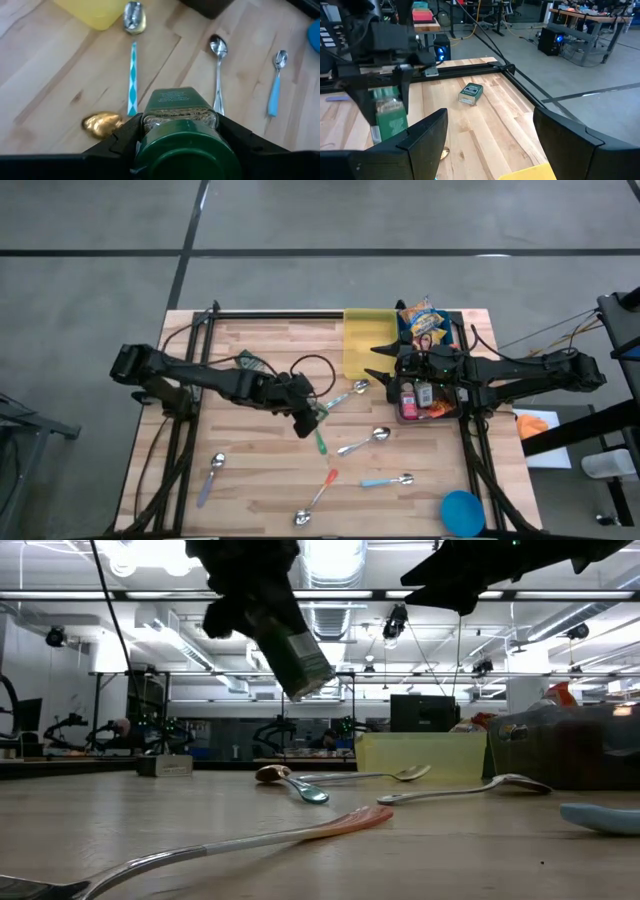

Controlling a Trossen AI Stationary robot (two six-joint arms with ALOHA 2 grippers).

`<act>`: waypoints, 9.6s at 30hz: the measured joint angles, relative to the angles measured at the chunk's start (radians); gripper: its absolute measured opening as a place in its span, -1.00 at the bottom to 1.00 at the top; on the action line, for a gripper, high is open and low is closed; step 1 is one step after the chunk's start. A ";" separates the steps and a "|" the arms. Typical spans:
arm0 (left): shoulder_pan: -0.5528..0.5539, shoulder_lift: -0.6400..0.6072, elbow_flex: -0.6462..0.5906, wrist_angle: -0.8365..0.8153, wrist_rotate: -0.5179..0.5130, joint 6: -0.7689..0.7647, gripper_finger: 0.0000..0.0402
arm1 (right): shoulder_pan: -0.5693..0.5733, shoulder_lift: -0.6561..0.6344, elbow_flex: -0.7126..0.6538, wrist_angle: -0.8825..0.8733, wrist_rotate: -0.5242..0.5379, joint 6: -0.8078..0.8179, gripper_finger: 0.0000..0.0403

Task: Pick & Place Food Item
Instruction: Put the green seasoning bottle into the black bin

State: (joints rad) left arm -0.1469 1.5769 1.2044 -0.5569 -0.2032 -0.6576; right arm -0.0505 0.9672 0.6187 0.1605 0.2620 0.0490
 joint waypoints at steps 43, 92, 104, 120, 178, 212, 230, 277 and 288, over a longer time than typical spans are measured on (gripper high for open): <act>0.072 0.605 0.557 -0.106 0.092 0.186 -0.07 | 0.000 0.000 0.000 -0.001 0.001 -0.001 0.45; 0.073 0.612 0.564 -0.075 0.089 0.205 0.37 | 0.000 0.000 0.000 0.000 -0.001 0.000 0.45; 0.073 0.598 0.564 -0.074 0.091 0.226 0.44 | 0.000 0.000 0.000 0.000 -0.001 0.000 0.45; 0.054 0.416 0.507 -0.101 -0.097 0.336 0.44 | 0.000 -0.001 0.000 0.000 -0.001 0.000 0.45; 0.010 -1.103 -0.918 0.710 -0.143 0.678 0.44 | 0.000 -0.001 0.000 0.000 0.000 0.000 0.45; 0.011 -1.103 -0.917 0.710 -0.143 0.683 0.44 | 0.000 -0.001 0.000 0.000 0.000 0.000 0.45; 0.011 -1.103 -0.917 0.710 -0.143 0.681 0.44 | 0.000 -0.001 0.000 0.000 0.000 0.000 0.45; 0.011 -1.103 -0.917 0.709 -0.143 0.684 0.44 | 0.060 0.217 0.000 -0.100 -0.292 0.004 0.45; 0.011 -1.104 -0.917 0.708 -0.143 0.683 0.44 | 0.060 0.370 0.000 -0.056 -0.339 0.001 0.45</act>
State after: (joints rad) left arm -0.1364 0.4732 0.2874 0.1509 -0.3462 0.0254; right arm 0.0093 1.3374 0.6186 0.1048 -0.0772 0.0498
